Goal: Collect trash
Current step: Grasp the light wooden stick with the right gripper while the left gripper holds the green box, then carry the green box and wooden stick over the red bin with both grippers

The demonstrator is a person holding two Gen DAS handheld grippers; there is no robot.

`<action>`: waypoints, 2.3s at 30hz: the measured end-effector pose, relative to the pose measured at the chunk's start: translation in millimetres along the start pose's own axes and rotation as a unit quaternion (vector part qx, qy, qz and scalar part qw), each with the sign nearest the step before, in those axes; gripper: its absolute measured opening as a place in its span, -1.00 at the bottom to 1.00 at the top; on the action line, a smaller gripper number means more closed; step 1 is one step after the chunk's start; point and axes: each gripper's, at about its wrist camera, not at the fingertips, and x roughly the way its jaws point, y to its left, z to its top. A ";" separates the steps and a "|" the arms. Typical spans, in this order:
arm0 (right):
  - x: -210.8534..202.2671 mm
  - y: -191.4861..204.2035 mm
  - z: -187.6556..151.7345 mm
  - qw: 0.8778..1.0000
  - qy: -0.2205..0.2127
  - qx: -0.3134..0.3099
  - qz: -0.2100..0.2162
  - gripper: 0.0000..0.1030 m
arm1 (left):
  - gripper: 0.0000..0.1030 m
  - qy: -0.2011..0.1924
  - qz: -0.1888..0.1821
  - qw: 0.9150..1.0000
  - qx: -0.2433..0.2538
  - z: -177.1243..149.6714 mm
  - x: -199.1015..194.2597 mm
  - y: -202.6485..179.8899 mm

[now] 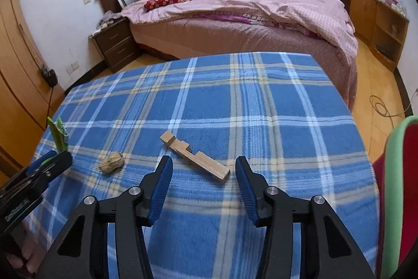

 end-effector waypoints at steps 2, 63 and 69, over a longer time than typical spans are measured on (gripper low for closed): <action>5.8 -0.1 0.7 1.000 0.004 -0.001 0.002 -0.08 | 0.05 0.001 -0.002 1.000 0.002 -0.4 0.5 -1.1; -228.9 -187.2 -146.6 0.952 -0.153 0.247 -0.094 -0.80 | 0.05 0.034 -0.157 0.974 0.162 -32.9 -72.7 -196.0; -224.3 -215.4 -147.5 0.948 -0.158 0.260 -0.097 -0.80 | 0.05 0.043 -0.167 0.962 0.214 -43.8 -62.2 -253.6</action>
